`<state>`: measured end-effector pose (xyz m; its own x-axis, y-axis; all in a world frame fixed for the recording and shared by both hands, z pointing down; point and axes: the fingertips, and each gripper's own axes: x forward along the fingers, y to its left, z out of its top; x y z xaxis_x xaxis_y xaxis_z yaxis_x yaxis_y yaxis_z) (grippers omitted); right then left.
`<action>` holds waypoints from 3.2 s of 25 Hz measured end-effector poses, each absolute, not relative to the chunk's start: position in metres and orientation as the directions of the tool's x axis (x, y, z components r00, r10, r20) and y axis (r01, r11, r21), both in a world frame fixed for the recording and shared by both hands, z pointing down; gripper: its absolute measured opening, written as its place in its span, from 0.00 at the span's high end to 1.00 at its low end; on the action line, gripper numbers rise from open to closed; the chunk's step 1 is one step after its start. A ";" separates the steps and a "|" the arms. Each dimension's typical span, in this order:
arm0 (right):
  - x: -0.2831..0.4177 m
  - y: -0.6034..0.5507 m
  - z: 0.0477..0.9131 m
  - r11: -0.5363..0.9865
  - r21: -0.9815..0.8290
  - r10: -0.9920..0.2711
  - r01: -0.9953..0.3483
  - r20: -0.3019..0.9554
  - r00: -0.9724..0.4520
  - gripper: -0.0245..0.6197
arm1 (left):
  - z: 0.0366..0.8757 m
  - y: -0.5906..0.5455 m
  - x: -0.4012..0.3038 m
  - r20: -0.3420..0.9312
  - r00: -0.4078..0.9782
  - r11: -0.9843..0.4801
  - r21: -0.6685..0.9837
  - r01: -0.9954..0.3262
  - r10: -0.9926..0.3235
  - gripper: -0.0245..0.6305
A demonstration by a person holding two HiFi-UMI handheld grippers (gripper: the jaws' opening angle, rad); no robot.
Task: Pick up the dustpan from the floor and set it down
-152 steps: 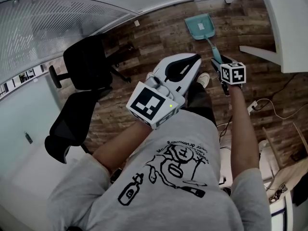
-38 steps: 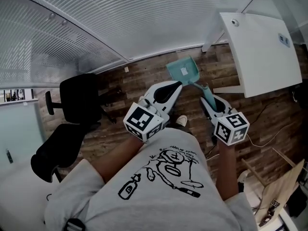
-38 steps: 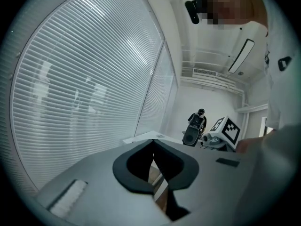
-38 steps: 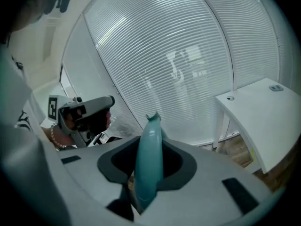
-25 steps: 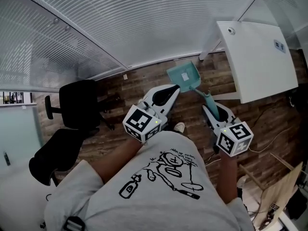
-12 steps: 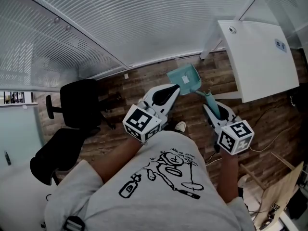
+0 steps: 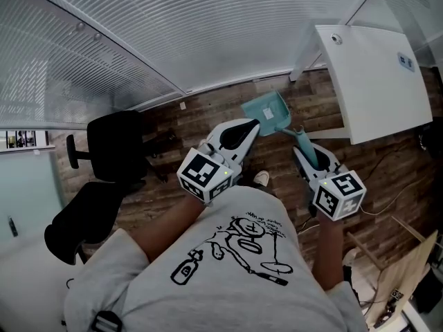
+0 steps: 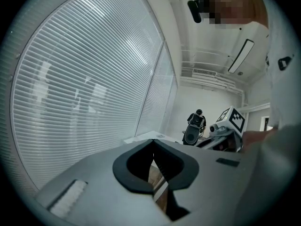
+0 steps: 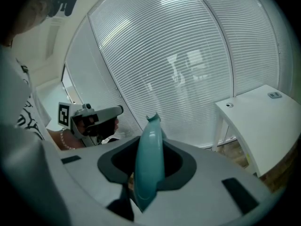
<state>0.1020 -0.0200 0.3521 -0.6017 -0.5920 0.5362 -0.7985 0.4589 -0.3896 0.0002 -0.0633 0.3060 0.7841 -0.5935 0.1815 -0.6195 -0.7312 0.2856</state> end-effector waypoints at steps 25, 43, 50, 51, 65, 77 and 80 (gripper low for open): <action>0.105 -0.023 0.427 0.427 -0.398 -0.584 -0.812 0.564 -0.584 0.83 | 0.329 -0.047 -0.011 0.218 0.775 -0.709 0.316 -0.631 -0.593 0.96; 0.105 -0.028 0.479 0.411 -0.399 -0.578 -0.820 0.581 -0.573 0.83 | 0.345 -0.042 -0.014 0.244 0.774 -0.704 0.321 -0.633 -0.585 0.96; 0.102 -0.027 0.505 0.409 -0.399 -0.571 -0.821 0.590 -0.571 0.83 | 0.353 -0.040 -0.018 0.253 0.771 -0.698 0.329 -0.636 -0.584 0.96; 0.103 -0.026 0.509 0.410 -0.399 -0.570 -0.820 0.591 -0.572 0.83 | 0.354 -0.039 -0.018 0.254 0.771 -0.697 0.329 -0.637 -0.584 0.96; 0.107 -0.023 0.575 0.410 -0.405 -0.543 -0.817 0.612 -0.575 0.83 | 0.367 -0.035 -0.015 0.274 0.770 -0.687 0.348 -0.637 -0.576 0.96; 0.117 -0.031 0.626 0.388 -0.411 -0.520 -0.825 0.641 -0.564 0.83 | 0.377 -0.034 -0.010 0.299 0.770 -0.677 0.367 -0.638 -0.564 0.96; 0.119 -0.034 0.636 0.382 -0.412 -0.517 -0.827 0.647 -0.561 0.83 | 0.379 -0.034 -0.009 0.304 0.769 -0.675 0.368 -0.639 -0.562 0.96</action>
